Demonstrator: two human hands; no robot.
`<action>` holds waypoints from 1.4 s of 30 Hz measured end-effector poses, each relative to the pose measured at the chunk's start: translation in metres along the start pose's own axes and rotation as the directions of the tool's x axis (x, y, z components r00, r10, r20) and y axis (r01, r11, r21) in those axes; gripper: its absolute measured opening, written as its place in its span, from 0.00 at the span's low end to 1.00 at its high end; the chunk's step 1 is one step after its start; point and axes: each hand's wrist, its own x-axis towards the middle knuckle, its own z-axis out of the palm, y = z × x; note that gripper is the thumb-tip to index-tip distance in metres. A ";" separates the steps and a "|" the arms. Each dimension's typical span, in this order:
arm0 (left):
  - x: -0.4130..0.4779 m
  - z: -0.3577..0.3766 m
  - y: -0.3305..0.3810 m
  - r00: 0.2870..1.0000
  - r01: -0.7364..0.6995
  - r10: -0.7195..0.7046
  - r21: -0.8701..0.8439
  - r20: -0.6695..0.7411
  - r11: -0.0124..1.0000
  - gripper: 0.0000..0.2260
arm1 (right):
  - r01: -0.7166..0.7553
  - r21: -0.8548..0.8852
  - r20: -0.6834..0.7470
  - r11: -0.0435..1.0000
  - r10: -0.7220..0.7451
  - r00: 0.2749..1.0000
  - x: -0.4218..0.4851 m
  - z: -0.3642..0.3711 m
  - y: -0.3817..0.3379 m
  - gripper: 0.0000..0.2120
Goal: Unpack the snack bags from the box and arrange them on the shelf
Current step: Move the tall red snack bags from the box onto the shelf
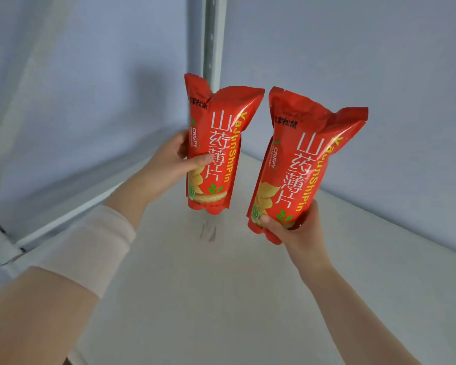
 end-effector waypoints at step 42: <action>0.161 0.000 -0.049 0.999 -0.045 0.042 0.242 0.021 0.969 0.36 | -0.003 -0.380 -0.244 0.925 -0.097 0.965 0.156 0.032 0.045 0.45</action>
